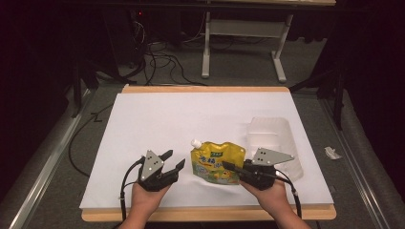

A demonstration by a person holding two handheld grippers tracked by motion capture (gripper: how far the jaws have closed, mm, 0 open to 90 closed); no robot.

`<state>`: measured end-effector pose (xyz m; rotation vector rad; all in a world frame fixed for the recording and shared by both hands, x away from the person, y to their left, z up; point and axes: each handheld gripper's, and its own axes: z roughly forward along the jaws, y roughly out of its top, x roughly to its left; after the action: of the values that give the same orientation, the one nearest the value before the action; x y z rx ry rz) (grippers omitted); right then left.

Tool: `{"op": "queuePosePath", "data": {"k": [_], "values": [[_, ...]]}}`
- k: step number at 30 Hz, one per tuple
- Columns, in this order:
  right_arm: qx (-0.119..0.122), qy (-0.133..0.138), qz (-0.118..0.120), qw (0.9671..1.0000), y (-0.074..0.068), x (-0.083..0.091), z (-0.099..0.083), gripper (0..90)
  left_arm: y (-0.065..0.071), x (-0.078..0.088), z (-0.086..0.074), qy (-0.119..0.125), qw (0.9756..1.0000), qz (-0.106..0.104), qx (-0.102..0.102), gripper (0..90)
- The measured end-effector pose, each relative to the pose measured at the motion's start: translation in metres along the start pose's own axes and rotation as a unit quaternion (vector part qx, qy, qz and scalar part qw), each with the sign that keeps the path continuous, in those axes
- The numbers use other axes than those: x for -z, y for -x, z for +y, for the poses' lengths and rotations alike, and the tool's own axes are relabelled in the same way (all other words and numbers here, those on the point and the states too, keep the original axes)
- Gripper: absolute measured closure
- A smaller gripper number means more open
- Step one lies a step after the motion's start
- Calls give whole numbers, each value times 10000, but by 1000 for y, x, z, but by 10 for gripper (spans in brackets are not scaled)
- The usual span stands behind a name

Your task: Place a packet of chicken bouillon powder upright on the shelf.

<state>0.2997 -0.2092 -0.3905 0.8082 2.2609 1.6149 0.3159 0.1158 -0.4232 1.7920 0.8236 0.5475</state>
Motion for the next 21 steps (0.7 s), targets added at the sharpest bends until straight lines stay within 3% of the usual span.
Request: {"op": "queuePosePath", "data": {"k": [21], "values": [[77, 399, -124, 9991, 17, 45, 17, 900, -14, -7, -5, -341, 9991, 154, 220, 213]]}}
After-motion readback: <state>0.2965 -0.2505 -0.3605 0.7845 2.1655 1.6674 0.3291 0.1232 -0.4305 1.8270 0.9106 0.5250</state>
